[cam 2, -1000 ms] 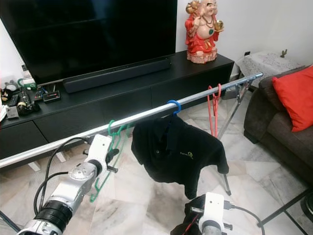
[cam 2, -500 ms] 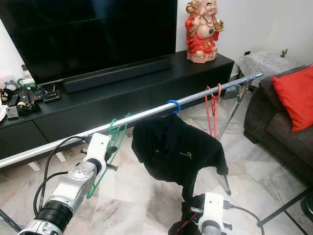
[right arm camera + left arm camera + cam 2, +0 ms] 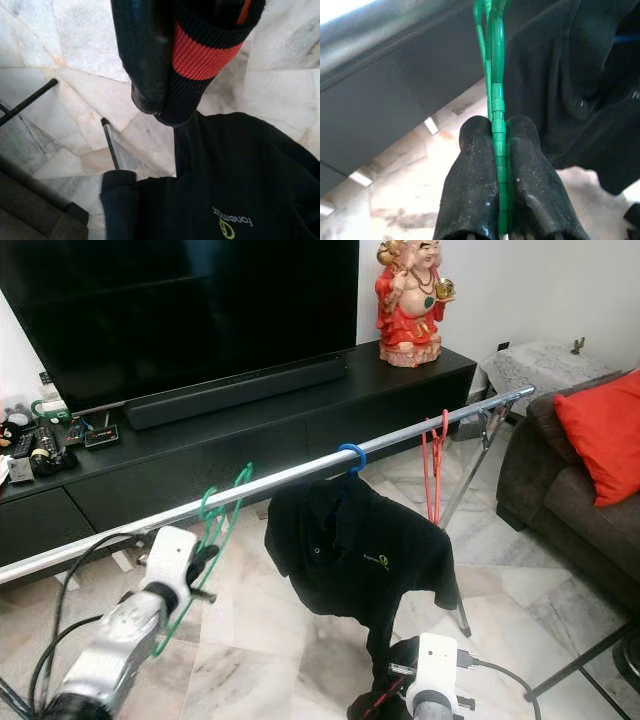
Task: Hang hanger
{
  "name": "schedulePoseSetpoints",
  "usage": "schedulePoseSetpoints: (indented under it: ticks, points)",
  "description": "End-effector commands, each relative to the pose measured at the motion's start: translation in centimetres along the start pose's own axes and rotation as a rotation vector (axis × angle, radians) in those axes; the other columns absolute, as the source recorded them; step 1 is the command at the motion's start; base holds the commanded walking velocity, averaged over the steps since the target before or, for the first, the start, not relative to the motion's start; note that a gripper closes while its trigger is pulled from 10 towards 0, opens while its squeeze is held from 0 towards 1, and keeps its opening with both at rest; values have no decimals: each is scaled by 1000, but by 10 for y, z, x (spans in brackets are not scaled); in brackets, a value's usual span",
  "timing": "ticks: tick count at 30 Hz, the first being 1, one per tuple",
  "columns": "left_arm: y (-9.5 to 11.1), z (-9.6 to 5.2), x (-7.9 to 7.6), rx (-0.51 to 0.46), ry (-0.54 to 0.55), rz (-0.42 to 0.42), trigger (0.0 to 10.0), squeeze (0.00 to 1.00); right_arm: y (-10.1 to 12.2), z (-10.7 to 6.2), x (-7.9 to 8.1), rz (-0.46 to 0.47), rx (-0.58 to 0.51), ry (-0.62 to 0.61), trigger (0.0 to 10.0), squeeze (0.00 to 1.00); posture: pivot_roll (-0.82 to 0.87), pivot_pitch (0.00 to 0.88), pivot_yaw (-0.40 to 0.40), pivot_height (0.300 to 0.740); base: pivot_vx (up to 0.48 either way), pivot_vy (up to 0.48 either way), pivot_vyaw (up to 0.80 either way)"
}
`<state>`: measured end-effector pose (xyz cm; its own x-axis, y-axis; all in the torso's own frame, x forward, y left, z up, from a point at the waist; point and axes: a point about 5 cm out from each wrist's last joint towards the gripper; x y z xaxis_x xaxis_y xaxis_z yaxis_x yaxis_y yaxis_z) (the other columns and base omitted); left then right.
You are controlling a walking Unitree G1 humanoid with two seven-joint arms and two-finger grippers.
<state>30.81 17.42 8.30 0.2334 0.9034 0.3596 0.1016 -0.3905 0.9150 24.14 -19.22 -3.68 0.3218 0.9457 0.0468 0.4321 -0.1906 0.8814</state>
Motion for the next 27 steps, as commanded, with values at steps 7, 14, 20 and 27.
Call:
schedulePoseSetpoints:
  ticks: [7, 14, 20, 27]
  points:
    - [-42, -25, -7, 112, -168, 166, 10000, 0, -1, 0, 2, -5, 13, 12, 10000, 0, 73, 13, 71, 740, 0, 0, 0]
    - [-82, -36, -1, 296, -111, 136, 10000, 0, -1, 0, 1, -5, 12, 10, 10000, 0, 67, 8, 73, 740, 0, 0, 0]
    - [-135, -65, -17, 531, -116, 75, 10000, 0, -1, 0, 3, -26, 5, 25, 10000, 0, 60, 0, 77, 740, 0, 0, 0]
    - [-167, -92, -34, 696, -76, 0, 10000, 0, -2, -2, 7, -67, -1, 53, 10000, 0, 57, 0, 74, 740, 0, 0, 686]
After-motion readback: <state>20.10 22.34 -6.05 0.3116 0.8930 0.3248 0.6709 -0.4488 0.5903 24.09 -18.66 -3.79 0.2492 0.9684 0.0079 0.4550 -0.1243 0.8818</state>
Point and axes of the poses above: a point about 5 cm out from each wrist's last joint towards the gripper, its own z axis pointing out of the wrist towards the gripper, its own y axis along the axis of the wrist's last joint, x = y × z, and after that the axes turned 11 degrees about z, right-handed
